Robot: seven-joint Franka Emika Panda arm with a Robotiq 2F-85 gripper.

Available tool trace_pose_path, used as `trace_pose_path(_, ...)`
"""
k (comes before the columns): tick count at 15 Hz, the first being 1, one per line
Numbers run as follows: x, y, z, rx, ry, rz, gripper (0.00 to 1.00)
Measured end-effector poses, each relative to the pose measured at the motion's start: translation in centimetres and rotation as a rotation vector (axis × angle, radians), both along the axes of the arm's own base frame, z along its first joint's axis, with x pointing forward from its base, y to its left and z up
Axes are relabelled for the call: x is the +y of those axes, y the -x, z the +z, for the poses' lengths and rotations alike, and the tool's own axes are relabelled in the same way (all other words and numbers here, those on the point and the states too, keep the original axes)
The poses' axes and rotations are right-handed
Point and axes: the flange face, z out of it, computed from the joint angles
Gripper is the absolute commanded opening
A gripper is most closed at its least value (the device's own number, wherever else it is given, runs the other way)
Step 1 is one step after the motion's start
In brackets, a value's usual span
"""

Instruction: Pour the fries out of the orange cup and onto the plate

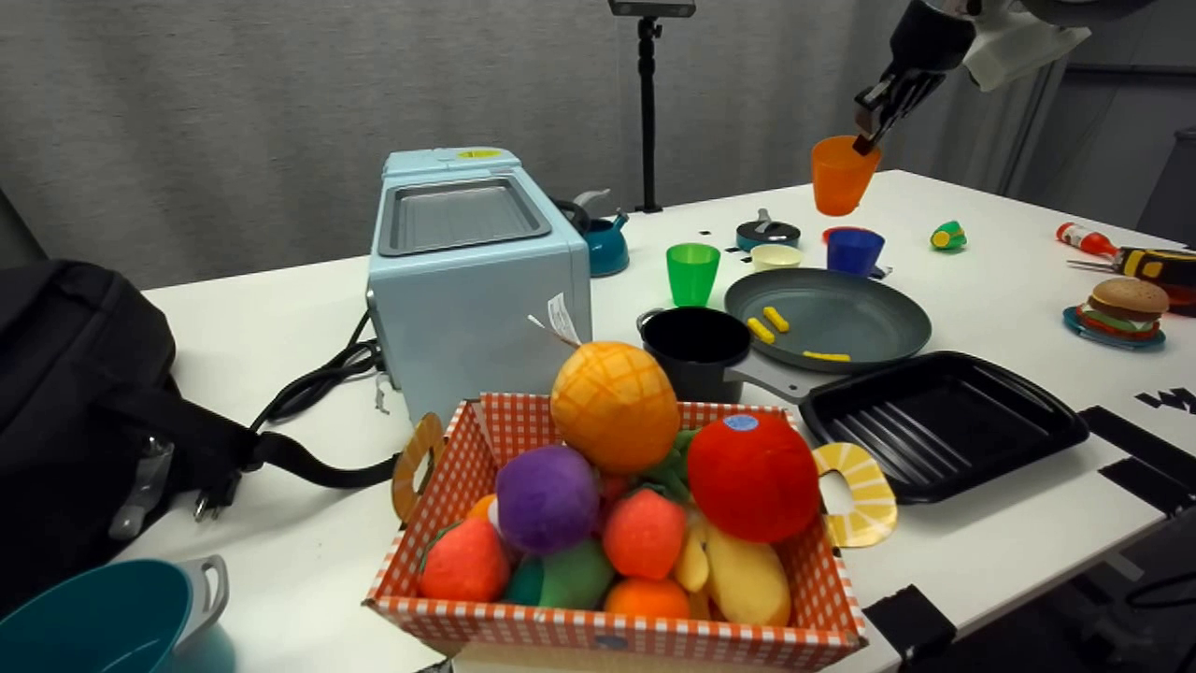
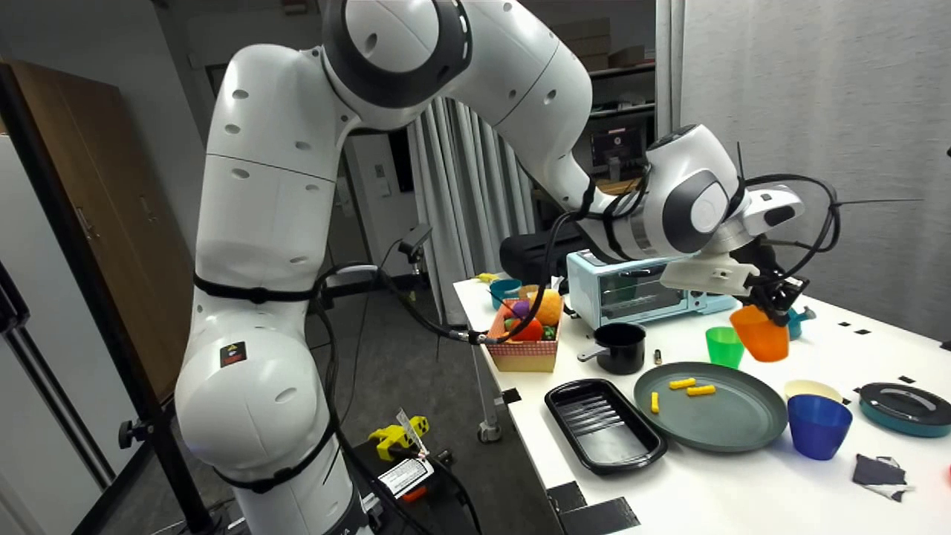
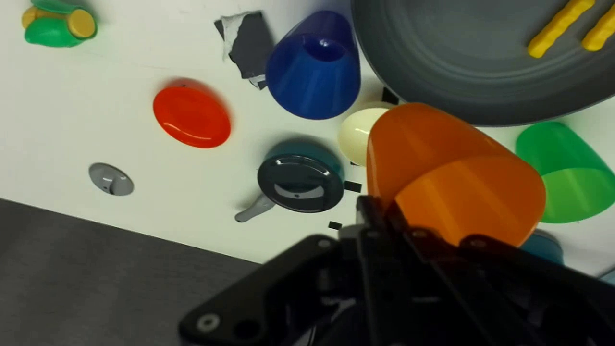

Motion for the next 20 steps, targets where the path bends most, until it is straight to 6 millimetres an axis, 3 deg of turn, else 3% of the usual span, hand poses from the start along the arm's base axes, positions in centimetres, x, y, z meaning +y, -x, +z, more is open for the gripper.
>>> trace_pose_path(4, 2.9, 2.2, -1.0, -0.032, 0.102, 0.182, 0.01)
trace_pose_path(8, 2.2, 4.5, -1.4, -0.092, 0.248, 0.347, 0.01)
trace_pose_path(11, 0.5, 4.8, 0.6, -0.180, 0.330, 0.414, 0.01)
trace_pose_path(14, 0.3, 4.7, 2.9, -0.311, 0.395, 0.444, 0.01)
trace_pose_path(17, 2.4, 5.2, 3.2, -0.445, 0.460, 0.489, 0.01)
trace_pose_path(20, 4.7, 6.7, 0.7, -0.551, 0.524, 0.549, 0.01)
